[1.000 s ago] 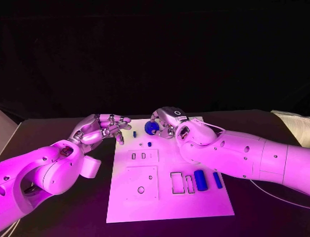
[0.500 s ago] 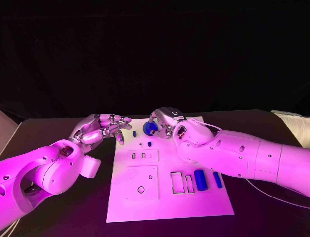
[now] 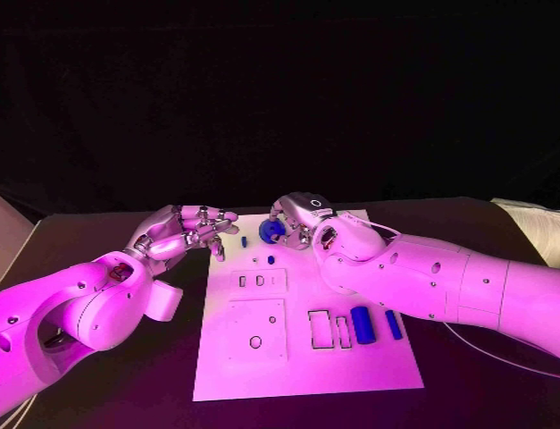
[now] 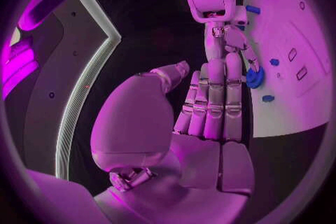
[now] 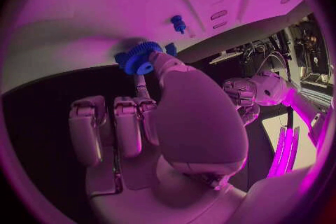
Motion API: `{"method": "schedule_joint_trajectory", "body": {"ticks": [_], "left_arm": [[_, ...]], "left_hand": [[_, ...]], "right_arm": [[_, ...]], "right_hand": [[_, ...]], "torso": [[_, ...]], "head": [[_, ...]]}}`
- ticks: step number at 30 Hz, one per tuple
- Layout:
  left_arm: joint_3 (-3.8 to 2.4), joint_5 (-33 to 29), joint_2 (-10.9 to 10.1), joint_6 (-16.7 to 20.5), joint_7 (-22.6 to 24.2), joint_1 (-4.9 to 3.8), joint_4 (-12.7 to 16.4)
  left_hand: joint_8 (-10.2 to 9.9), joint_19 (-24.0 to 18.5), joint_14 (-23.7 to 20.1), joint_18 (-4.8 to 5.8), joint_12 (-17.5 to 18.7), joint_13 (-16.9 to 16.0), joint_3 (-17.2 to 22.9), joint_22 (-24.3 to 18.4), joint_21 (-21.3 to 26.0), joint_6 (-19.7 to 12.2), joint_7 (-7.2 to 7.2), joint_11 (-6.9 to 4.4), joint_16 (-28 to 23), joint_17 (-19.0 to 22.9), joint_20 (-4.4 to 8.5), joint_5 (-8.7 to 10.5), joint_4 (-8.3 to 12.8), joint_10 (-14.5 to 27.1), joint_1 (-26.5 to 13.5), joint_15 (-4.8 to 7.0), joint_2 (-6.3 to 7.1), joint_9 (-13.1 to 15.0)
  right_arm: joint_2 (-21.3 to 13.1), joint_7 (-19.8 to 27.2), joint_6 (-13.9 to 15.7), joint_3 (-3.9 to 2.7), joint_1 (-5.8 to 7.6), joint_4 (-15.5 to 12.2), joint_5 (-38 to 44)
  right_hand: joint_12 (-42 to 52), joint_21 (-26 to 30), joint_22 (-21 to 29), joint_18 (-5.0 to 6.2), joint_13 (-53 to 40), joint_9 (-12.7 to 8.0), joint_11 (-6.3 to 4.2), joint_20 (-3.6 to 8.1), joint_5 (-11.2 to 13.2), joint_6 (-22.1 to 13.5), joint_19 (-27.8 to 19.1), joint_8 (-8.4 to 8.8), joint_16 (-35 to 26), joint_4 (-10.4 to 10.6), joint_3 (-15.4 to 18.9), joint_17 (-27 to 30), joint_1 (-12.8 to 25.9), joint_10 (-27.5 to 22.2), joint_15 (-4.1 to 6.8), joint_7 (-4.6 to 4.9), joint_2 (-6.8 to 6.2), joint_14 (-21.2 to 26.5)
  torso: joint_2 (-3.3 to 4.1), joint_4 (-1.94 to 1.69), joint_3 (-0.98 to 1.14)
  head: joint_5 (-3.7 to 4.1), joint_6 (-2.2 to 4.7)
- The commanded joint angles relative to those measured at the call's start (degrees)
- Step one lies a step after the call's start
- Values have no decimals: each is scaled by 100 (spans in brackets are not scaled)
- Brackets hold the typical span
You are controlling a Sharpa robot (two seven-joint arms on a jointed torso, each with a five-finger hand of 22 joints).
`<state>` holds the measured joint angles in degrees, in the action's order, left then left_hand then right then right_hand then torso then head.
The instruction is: Assemble the parts on the task board
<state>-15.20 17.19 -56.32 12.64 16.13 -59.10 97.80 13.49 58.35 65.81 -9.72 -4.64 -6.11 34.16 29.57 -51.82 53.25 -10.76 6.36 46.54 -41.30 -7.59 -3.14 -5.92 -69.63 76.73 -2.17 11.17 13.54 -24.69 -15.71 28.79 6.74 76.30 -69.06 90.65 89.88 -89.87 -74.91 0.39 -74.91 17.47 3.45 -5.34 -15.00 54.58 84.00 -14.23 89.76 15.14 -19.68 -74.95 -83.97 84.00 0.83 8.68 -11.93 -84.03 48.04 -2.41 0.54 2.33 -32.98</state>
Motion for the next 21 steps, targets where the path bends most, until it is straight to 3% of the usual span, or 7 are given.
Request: {"method": "schedule_joint_trajectory", "body": {"ticks": [1, 21], "left_arm": [[-4, 29, 4, -112, 14, 0, 14], [-4, 40, 5, -129, 7, 0, 10]], "left_hand": [[-20, -39, -57, -76, 36, -10, 24, 6, -31, -44, 10, 5, 32, -6, 4, 3, -1, 18, -20, 1, -37, 6], [-20, -39, -57, -76, 36, -10, 24, 6, -31, -44, 10, 5, 32, -6, 4, 3, -1, 18, -20, 1, -37, 6]], "right_arm": [[-6, 17, -182, 32, -62, 12, 28], [-131, -51, -63, 33, -91, -156, 144]], "right_hand": [[12, -13, -1509, -39, -1509, 60, -1, 30, -17, 70, 600, -10, 24, -4, -26, -1505, 19, 600, -4, -56, 6, -597], [12, -13, -1509, -39, -1509, 61, 4, 25, -8, 70, 600, -7, 24, -2, -30, -1505, 40, 600, -9, -53, -15, -597]], "torso": [[1, 4, 5], [0, 4, 2]], "head": [[-7, -7], [-26, -30]]}}
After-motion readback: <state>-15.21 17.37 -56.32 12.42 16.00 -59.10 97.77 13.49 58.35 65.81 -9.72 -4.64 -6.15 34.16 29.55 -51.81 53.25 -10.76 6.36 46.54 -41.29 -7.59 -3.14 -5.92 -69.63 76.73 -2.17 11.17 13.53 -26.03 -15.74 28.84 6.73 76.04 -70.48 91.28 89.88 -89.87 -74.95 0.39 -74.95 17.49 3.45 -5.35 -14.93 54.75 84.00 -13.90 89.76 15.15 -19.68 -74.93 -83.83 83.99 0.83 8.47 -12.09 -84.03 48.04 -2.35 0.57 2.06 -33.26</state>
